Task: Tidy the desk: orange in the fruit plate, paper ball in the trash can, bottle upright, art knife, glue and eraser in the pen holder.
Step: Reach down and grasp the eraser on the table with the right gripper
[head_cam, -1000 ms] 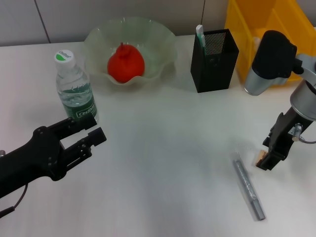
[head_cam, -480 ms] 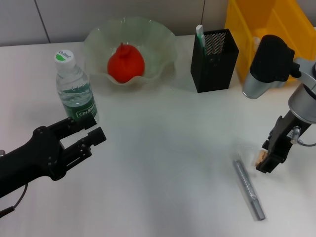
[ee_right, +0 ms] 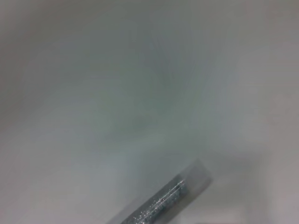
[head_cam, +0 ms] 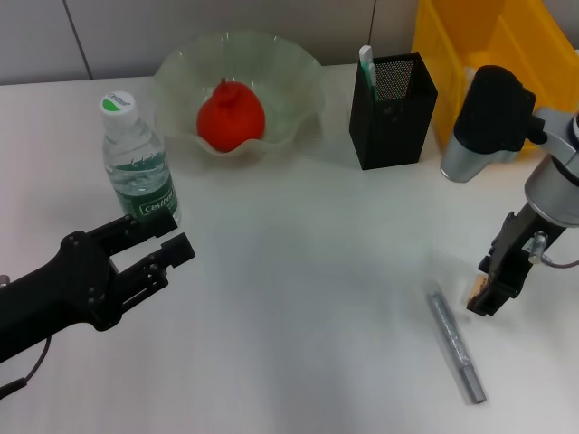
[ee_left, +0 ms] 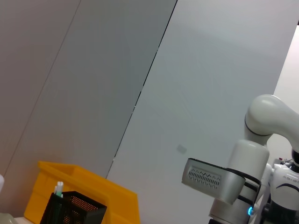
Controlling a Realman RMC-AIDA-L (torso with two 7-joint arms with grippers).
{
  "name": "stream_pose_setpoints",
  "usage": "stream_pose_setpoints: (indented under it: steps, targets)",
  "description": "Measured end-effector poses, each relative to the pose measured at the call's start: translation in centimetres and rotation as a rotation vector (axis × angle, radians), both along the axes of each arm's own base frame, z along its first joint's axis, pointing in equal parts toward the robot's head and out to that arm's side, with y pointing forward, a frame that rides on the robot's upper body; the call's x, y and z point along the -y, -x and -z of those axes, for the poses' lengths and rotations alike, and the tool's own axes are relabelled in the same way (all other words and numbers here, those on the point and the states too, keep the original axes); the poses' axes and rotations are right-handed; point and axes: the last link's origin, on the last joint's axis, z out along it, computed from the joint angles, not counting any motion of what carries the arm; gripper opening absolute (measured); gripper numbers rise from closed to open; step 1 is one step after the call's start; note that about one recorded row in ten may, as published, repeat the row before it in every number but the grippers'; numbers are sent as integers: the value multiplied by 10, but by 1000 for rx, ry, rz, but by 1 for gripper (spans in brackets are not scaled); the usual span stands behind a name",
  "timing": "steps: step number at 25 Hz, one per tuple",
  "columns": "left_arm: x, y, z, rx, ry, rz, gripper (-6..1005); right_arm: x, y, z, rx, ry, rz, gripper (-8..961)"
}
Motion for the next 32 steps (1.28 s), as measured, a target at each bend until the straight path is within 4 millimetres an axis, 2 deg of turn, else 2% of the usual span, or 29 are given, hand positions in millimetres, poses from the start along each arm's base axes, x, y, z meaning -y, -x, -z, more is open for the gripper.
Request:
stream_pose_setpoints:
  steps: [18, 32]
  targets:
    - [1, 1, 0, 1, 1, -6, 482, 2, -1, 7, 37, 11, -22, 629]
    - [2, 3, 1, 3, 4, -14, 482, 1, -1, 7, 37, 9, -21, 510]
